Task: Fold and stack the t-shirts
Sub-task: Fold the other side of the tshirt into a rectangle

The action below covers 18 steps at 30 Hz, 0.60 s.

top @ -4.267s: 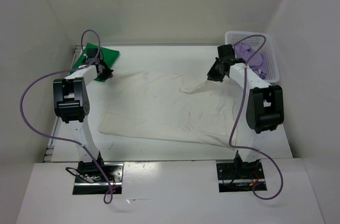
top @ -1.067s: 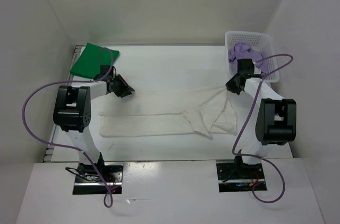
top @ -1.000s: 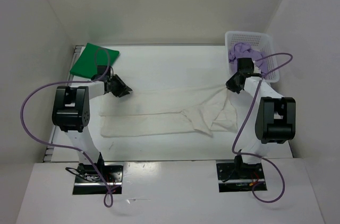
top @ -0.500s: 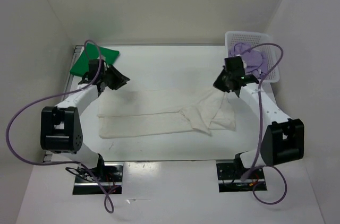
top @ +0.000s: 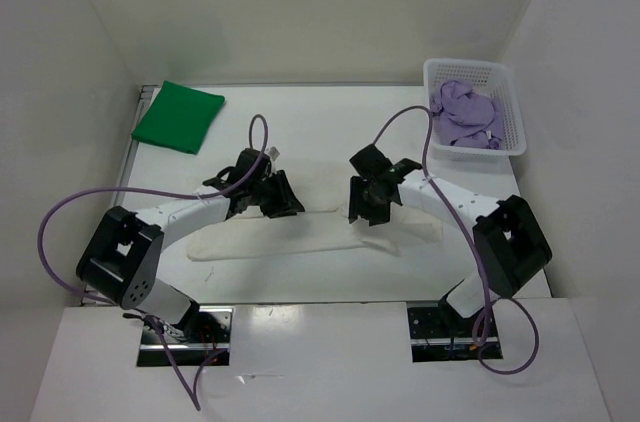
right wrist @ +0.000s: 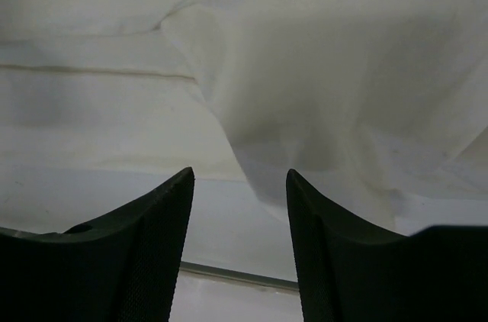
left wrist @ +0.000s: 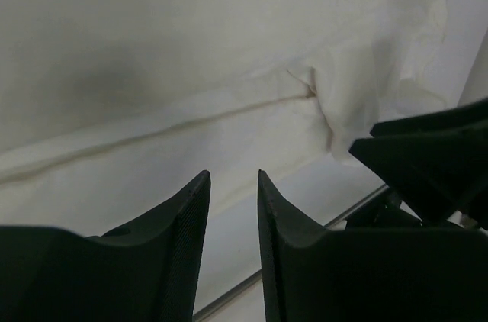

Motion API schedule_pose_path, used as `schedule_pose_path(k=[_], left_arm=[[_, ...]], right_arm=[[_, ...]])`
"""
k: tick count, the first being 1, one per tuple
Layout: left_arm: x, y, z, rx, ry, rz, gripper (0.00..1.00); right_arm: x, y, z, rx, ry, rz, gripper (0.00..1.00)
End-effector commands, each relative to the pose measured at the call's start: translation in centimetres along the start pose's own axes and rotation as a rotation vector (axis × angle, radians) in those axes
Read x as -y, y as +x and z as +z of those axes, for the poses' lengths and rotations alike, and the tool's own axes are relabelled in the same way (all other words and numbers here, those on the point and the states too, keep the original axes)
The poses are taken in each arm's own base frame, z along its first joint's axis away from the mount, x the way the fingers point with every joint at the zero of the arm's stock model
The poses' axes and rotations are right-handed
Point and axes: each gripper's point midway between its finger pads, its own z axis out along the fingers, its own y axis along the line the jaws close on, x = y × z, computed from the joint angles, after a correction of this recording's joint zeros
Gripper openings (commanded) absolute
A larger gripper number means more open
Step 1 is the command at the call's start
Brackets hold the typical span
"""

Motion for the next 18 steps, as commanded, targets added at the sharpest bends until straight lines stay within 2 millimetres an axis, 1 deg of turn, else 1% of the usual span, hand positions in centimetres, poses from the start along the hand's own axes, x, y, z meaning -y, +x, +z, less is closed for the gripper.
schedule_pose_path(k=[1, 2, 3, 4, 5, 6, 7, 8, 9, 10, 11, 12, 13, 14, 15, 16, 17, 18], left_arm=[[3.0, 0.3, -0.4, 0.001, 0.079, 0.011, 0.39], [3.3, 0.8, -0.4, -0.013, 0.089, 0.017, 0.39], [3.6, 1.2, -0.4, -0.022, 0.092, 0.015, 0.39], [4.0, 1.1, -0.5, -0.027, 0.108, 0.018, 0.39], [4.8, 1.4, -0.6, -0.036, 0.126, 0.031, 0.39], [5.1, 1.8, -0.5, -0.046, 0.130, 0.040, 0.39], [5.6, 1.8, -0.7, -0.051, 0.145, 0.044, 0.39], [5.6, 2.2, -0.4, -0.064, 0.142, 0.048, 0.39], [6.1, 2.3, -0.5, -0.065, 0.151, 0.048, 0.39], [6.0, 2.5, -0.3, -0.078, 0.150, 0.045, 0.39], [6.2, 2.9, -0.3, -0.085, 0.153, 0.052, 0.39], [6.7, 2.8, -0.2, -0.090, 0.169, 0.047, 0.39], [6.7, 2.8, -0.2, -0.091, 0.169, 0.038, 0.39], [7.3, 3.0, -0.1, -0.103, 0.187, 0.047, 0.39], [7.2, 3.3, 0.1, -0.117, 0.187, 0.045, 0.39], [7.7, 2.9, -0.1, -0.108, 0.198, 0.050, 0.39], [8.1, 3.3, 0.0, -0.125, 0.207, 0.057, 0.39], [8.8, 3.1, -0.2, -0.129, 0.228, 0.062, 0.39]], right_arm=[[0.4, -0.2, 0.8, -0.006, 0.032, -0.017, 0.58], [0.5, 0.1, 1.1, -0.024, 0.034, -0.027, 0.59], [0.2, -0.3, 1.7, -0.032, 0.041, -0.027, 0.59], [0.8, -0.1, 2.0, -0.036, 0.073, -0.028, 0.59], [1.0, -0.3, 2.0, -0.027, 0.084, -0.029, 0.56], [1.1, -0.6, 2.2, -0.021, 0.097, -0.039, 0.53], [1.2, -0.7, 2.2, -0.014, 0.105, -0.039, 0.45], [1.6, -0.7, 2.6, -0.016, 0.123, -0.049, 0.42], [1.4, -0.9, 2.8, -0.018, 0.125, -0.050, 0.37], [1.3, -1.3, 2.7, -0.005, 0.127, -0.050, 0.28], [1.2, -1.2, 2.7, -0.011, 0.120, -0.049, 0.16], [1.0, -1.9, 2.6, 0.001, 0.101, -0.033, 0.13], [0.9, -2.6, 2.2, 0.016, 0.080, -0.015, 0.11], [0.9, -2.8, 1.9, 0.018, 0.068, -0.003, 0.11], [0.5, -3.2, 1.4, 0.012, 0.028, -0.001, 0.07], [1.0, -4.4, 0.9, 0.029, -0.004, 0.028, 0.05], [0.9, -3.8, 0.8, -0.013, -0.067, 0.025, 0.05], [1.3, -3.9, 0.9, -0.031, -0.098, 0.040, 0.05]])
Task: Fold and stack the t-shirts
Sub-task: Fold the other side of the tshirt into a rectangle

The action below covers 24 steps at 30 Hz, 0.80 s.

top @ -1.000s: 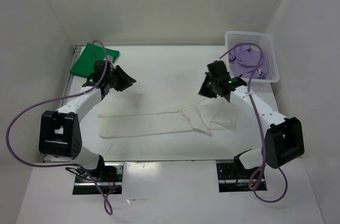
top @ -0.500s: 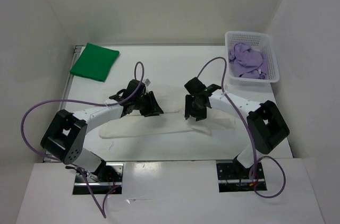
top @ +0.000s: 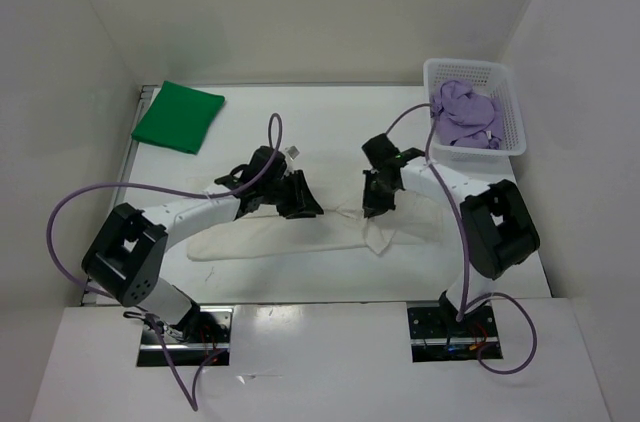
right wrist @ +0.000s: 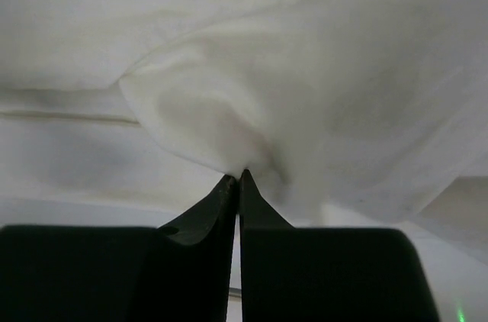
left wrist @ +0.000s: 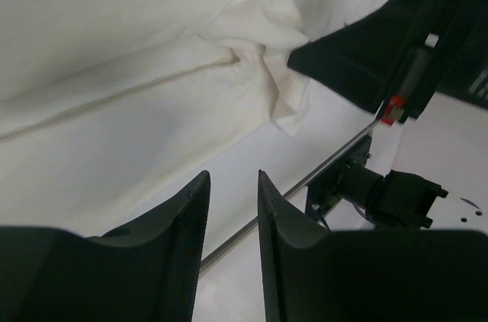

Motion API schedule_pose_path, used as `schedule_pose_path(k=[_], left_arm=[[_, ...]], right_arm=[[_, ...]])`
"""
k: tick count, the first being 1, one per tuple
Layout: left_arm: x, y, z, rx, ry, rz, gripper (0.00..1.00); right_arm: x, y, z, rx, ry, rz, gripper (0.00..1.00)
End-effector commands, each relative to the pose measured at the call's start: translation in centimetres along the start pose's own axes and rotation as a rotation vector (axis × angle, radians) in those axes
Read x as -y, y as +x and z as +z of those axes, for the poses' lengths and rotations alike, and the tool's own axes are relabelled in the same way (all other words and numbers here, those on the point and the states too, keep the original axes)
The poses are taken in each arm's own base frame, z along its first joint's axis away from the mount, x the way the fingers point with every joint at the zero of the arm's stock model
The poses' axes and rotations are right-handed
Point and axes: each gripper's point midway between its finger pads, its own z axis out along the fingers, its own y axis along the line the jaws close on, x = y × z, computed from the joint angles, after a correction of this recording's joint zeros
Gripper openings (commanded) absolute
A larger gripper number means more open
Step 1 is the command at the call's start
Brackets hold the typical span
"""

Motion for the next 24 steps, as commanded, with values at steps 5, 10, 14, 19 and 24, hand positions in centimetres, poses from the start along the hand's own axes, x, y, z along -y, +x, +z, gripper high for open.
schedule_pose_path(k=[5, 10, 14, 19, 24], left_arm=[[3.8, -0.5, 0.7, -0.039, 0.119, 0.016, 0.39], [4.6, -0.2, 1.8, -0.076, 0.127, 0.016, 0.39], [6.8, 0.6, 2.6, -0.088, 0.160, 0.042, 0.39], [7.3, 1.9, 5.0, -0.131, 0.147, 0.024, 0.39], [7.1, 2.5, 7.2, -0.135, 0.128, 0.029, 0.34]], right_arm=[[3.5, -2.9, -0.8, -0.028, -0.221, 0.146, 0.15], [4.3, -3.3, -0.2, -0.012, -0.173, 0.158, 0.56], [4.2, -4.7, -2.6, 0.066, -0.163, 0.159, 0.61], [5.5, -6.5, -6.1, 0.194, -0.085, 0.172, 0.39], [5.5, -6.4, -11.0, 0.307, -0.105, 0.185, 0.42]])
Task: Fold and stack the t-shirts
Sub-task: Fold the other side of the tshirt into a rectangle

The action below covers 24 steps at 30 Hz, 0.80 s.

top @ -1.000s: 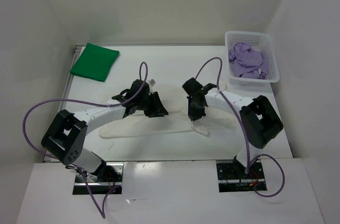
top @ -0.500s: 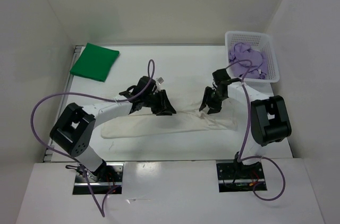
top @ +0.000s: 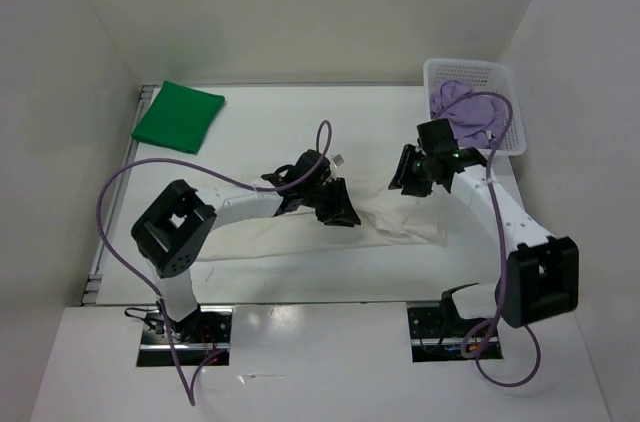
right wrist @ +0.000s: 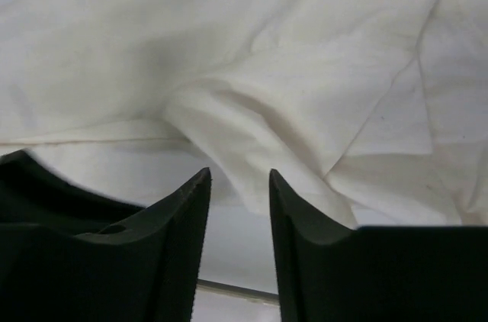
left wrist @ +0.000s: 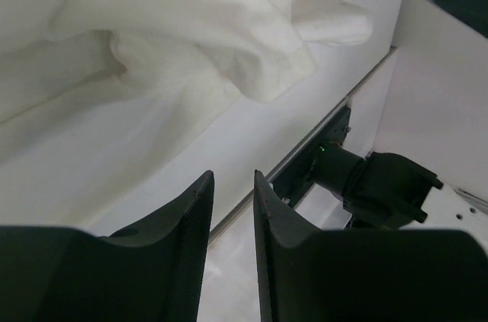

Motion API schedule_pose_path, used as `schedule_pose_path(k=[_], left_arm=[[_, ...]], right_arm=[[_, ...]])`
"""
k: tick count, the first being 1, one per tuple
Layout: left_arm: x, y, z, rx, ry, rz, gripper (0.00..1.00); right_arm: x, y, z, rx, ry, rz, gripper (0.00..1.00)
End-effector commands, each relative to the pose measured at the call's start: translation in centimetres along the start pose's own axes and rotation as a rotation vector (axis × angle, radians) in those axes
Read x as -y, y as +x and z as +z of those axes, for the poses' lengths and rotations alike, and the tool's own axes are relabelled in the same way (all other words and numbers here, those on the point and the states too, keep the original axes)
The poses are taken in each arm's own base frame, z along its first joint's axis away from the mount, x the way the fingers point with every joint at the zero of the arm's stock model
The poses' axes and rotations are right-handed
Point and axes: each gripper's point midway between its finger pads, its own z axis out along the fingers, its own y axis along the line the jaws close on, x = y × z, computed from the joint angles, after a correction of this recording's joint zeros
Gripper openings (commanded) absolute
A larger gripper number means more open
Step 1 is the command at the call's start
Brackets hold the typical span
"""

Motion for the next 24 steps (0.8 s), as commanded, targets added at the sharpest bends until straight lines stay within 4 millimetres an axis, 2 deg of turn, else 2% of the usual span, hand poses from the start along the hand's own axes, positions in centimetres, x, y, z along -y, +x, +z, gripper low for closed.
schedule_pose_path(k=[1, 2, 3, 4, 5, 6, 8, 10, 12, 14, 15, 17, 18, 20, 22, 23, 24], left_arm=[[0.6, -1.6, 1.5, 0.033, 0.010, 0.004, 0.34], [0.7, -1.9, 1.8, 0.034, 0.011, 0.005, 0.34], [0.6, -1.9, 2.0, 0.028, 0.003, 0.000, 0.34], [0.6, -1.9, 2.0, 0.028, 0.003, 0.009, 0.34], [0.9, -2.3, 1.9, 0.044, 0.004, 0.014, 0.34], [1.1, -2.6, 1.7, 0.060, 0.003, 0.017, 0.34], [1.6, -3.3, 1.3, 0.094, 0.010, 0.052, 0.34], [0.9, -3.4, 1.1, 0.092, -0.008, 0.056, 0.34], [0.4, -3.8, 0.9, 0.096, -0.020, 0.053, 0.34], [-1.0, -3.5, 0.9, 0.088, -0.043, 0.034, 0.34], [-0.9, -4.0, 0.4, 0.105, -0.035, 0.034, 0.34], [-1.4, -3.5, 0.2, 0.099, -0.042, 0.029, 0.34], [-1.1, -4.0, -0.4, 0.115, -0.035, 0.029, 0.34], [-1.7, -3.5, -0.5, 0.106, -0.046, 0.022, 0.34], [-2.3, -3.5, -0.8, 0.110, -0.053, 0.023, 0.34], [-2.7, -3.5, -1.1, 0.113, -0.059, 0.015, 0.34], [-2.6, -3.6, -1.1, 0.118, -0.052, 0.019, 0.34]], right_arm=[[-0.8, -1.2, -4.2, 0.097, -0.020, -0.003, 0.45], [-0.7, -0.4, -4.7, 0.096, -0.038, 0.005, 0.46], [-0.7, 0.3, -4.7, 0.079, -0.056, 0.015, 0.38], [-1.0, 1.5, -4.5, 0.039, -0.088, 0.027, 0.23], [-1.1, 3.3, -3.8, -0.004, -0.102, 0.022, 0.17], [-1.9, 4.1, -3.4, -0.020, -0.125, 0.043, 0.13], [-3.2, 6.7, -2.7, -0.076, -0.152, 0.014, 0.09], [-4.1, 7.6, -2.6, -0.092, -0.169, 0.025, 0.09], [-4.2, 8.5, -2.4, -0.112, -0.168, 0.016, 0.12], [-3.7, 9.1, -1.6, -0.133, -0.148, 0.020, 0.16], [-3.8, 9.4, -1.0, -0.149, -0.141, 0.011, 0.18], [-3.5, 10.1, -0.1, -0.185, -0.113, 0.007, 0.22], [-3.4, 10.9, 0.6, -0.217, -0.092, -0.002, 0.24], [-3.2, 10.3, 1.2, -0.189, -0.057, -0.002, 0.32], [-2.6, 10.5, 2.3, -0.200, -0.016, -0.001, 0.41], [-2.3, 10.0, 2.8, -0.181, 0.014, -0.003, 0.46], [-2.1, 10.1, 3.4, -0.198, 0.032, -0.002, 0.48]])
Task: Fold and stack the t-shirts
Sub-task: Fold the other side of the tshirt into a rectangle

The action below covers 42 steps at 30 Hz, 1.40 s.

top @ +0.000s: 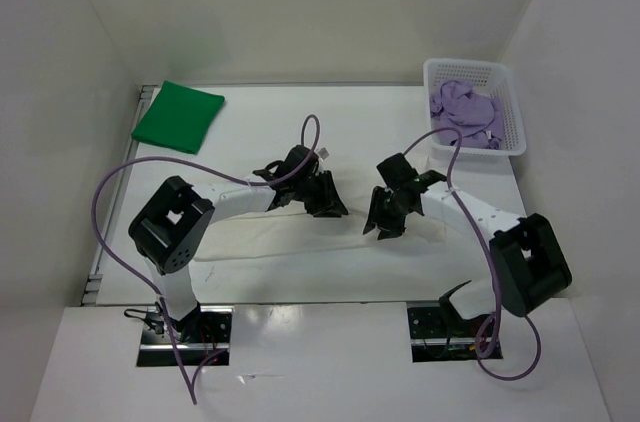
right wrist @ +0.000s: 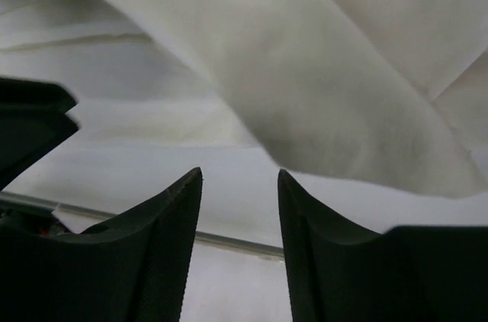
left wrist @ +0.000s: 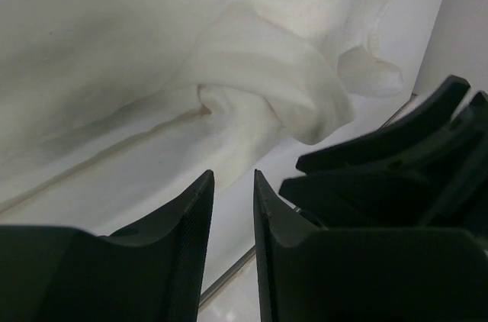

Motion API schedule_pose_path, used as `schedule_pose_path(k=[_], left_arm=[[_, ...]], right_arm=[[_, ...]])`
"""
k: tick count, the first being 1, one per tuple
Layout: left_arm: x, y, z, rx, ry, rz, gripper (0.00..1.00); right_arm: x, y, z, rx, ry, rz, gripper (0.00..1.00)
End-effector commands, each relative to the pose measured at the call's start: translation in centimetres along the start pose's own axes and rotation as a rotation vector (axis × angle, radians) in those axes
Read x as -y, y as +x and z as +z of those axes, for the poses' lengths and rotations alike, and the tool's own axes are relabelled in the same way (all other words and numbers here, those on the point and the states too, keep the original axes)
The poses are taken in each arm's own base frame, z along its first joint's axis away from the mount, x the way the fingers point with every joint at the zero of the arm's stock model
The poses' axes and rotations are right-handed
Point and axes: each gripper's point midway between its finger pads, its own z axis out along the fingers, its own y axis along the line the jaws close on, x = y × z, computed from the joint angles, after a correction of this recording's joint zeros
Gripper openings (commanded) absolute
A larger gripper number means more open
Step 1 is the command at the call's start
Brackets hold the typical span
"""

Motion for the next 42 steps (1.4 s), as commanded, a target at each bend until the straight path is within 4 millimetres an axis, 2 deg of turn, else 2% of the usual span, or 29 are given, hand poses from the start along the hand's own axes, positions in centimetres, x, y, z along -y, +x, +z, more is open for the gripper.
schedule_pose_path(k=[1, 2, 4, 10, 11, 18, 25, 30, 32, 36, 38, 40, 42], left_arm=[[0.4, -0.7, -1.5, 0.041, 0.028, 0.030, 0.34], [0.8, -0.9, -1.8, 0.047, 0.037, 0.035, 0.34], [-0.1, -0.8, -2.0, 0.050, 0.026, 0.023, 0.34], [-0.5, -1.3, -2.5, 0.059, 0.027, 0.000, 0.34], [-0.5, -1.3, -2.5, 0.059, 0.027, 0.000, 0.34], [-0.6, -1.0, -2.4, 0.052, 0.033, -0.009, 0.34], [-0.9, -0.8, -2.4, 0.046, 0.027, -0.022, 0.34], [-1.5, -1.3, -2.4, 0.055, 0.016, -0.038, 0.34], [-1.9, -1.0, -2.3, 0.049, 0.009, -0.042, 0.34], [-2.5, -1.9, -2.8, 0.073, -0.001, -0.057, 0.34], [-2.5, -2.3, -3.2, 0.088, 0.004, -0.050, 0.34], [-2.7, -2.7, -3.3, 0.094, 0.002, -0.056, 0.34], [-2.7, -2.7, -3.3, 0.094, 0.002, -0.047, 0.34]], right_arm=[[-0.2, -2.0, 1.2, 0.064, 0.037, 0.000, 0.51], [-0.2, -2.2, 1.3, 0.069, 0.045, 0.000, 0.53], [0.5, -3.1, 1.6, 0.111, 0.085, 0.000, 0.56], [0.8, -6.7, 1.1, 0.242, 0.101, 0.067, 0.54], [0.3, -7.2, 0.9, 0.257, 0.086, 0.066, 0.53], [-0.4, -9.2, 0.7, 0.336, 0.077, 0.076, 0.47], [-0.5, -10.4, 1.1, 0.383, 0.081, 0.098, 0.46], [-1.2, -10.5, 1.7, 0.369, 0.049, 0.094, 0.56], [-0.4, -9.6, 2.3, 0.342, 0.064, 0.070, 0.59], [-0.6, -8.1, 1.9, 0.300, 0.023, 0.042, 0.59], [-0.3, -7.6, 1.8, 0.286, 0.024, 0.042, 0.54], [-0.8, -7.4, 1.5, 0.278, 0.000, 0.039, 0.49], [-1.5, -7.0, 1.5, 0.257, -0.037, 0.034, 0.39]])
